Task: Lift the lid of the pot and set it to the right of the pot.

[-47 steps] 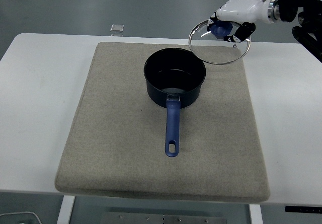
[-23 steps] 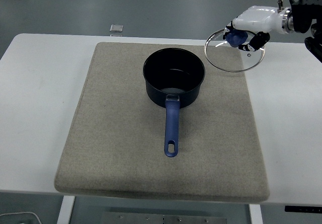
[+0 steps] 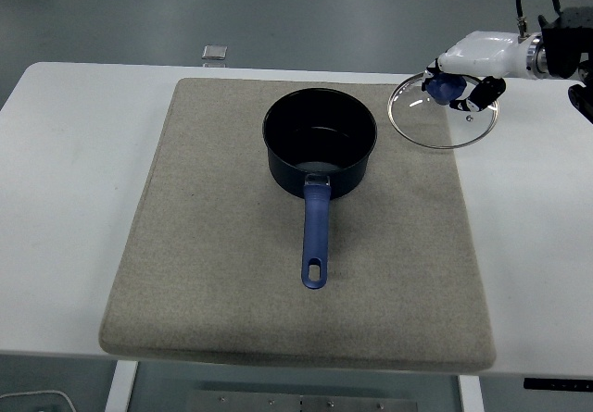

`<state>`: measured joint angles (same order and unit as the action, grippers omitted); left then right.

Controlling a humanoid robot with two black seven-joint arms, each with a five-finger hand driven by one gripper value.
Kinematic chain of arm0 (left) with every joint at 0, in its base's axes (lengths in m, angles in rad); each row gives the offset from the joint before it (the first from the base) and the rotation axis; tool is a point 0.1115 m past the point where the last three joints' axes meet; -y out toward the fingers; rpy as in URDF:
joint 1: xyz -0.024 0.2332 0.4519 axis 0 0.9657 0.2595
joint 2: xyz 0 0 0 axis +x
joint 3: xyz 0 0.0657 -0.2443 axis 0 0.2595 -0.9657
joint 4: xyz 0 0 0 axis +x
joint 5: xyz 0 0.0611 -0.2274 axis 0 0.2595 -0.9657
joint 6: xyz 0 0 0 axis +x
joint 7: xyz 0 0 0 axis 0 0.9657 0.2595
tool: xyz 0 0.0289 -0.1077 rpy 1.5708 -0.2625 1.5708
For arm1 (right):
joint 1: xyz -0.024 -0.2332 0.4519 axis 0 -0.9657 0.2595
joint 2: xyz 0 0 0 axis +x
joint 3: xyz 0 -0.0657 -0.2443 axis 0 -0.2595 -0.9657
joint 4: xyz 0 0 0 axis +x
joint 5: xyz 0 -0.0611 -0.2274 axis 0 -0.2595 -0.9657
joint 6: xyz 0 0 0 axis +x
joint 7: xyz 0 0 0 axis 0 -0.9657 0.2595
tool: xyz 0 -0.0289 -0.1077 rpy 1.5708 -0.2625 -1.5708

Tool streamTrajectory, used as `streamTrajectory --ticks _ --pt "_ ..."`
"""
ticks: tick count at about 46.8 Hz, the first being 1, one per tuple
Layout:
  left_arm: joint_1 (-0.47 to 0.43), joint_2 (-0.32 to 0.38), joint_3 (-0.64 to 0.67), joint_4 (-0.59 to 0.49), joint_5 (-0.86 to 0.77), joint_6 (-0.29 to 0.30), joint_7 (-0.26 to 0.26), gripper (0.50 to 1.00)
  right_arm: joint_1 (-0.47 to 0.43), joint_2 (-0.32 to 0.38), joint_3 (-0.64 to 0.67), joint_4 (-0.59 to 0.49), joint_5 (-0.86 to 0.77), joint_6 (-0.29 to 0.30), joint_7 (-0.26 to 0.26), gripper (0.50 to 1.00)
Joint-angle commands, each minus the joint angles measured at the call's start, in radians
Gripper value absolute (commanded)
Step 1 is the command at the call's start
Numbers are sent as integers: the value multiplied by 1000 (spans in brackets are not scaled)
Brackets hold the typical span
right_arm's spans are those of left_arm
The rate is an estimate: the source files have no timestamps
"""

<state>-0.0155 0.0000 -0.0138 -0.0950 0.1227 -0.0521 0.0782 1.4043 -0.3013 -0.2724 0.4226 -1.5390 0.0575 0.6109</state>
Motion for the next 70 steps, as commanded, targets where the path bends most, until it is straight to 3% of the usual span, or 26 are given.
streamTrajectory --ticks 1,29,70 --pt "0 0 0 1 0 0 0 1000 -1 -5 -2 2 3 1 0 500" --pt "0 0 0 1 0 0 0 1000 -34 -50 -8 39 76 38 0 500" --pt "0 0 0 1 0 0 0 1000 -85 -71 -5 54 166 4 0 500"
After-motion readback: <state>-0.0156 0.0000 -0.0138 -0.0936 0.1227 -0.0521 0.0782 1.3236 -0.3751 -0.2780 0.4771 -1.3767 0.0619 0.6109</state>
